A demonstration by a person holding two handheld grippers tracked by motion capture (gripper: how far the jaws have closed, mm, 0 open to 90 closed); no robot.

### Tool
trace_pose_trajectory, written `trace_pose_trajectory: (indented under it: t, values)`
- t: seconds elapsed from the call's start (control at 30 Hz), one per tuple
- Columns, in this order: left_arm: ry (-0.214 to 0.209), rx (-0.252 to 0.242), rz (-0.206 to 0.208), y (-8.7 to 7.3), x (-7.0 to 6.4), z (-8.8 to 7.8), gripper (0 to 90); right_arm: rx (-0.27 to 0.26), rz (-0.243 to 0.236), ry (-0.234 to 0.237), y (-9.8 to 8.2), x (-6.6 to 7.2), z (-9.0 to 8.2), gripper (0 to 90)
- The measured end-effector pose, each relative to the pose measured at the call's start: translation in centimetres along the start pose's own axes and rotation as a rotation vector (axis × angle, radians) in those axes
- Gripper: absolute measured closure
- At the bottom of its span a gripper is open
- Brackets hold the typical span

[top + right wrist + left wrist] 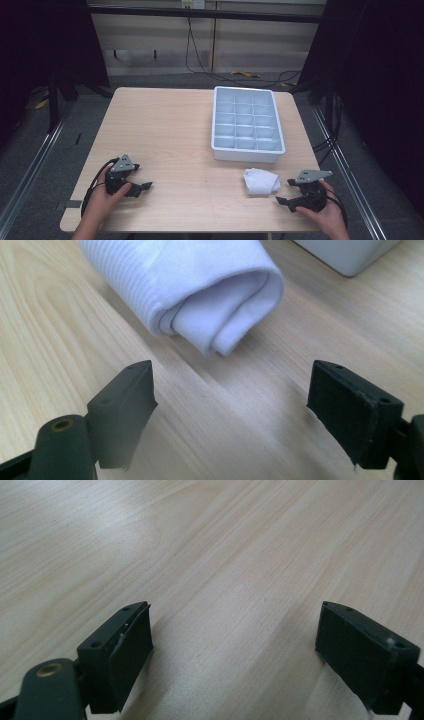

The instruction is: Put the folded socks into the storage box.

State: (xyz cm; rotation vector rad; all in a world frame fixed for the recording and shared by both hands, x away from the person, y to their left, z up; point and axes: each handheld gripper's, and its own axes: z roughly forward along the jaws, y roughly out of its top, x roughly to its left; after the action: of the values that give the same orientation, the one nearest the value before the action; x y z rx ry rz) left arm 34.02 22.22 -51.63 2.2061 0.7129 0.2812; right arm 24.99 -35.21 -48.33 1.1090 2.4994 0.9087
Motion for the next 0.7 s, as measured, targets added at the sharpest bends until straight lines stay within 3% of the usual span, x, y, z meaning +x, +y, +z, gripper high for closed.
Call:
trace_pose_trajectory:
  t: [0.27, 0.3, 0.57, 0.7]
  values:
    - [0.004, 0.000, -0.001, 0.0, 0.0, 0.0, 14.7, 0.142, -0.068, 0.028, 1.7, 0.3, -1.0, 20.7]
    - [0.004, 0.000, -0.001, 0.0, 0.0, 0.0, 14.7, 0.151, -0.095, 0.033, 1.9, 0.3, -1.0, 20.9]
    - [0.004, 0.000, -0.002, 0.0, 0.0, 0.0, 14.7, 0.260, -0.144, 0.036, 3.8, 0.5, -1.4, 21.5]
    - [0.004, -0.001, -0.003, 0.0, 0.0, 0.0, 14.7, 0.281, -0.170, 0.048, 5.0, 0.5, -1.6, 22.1]
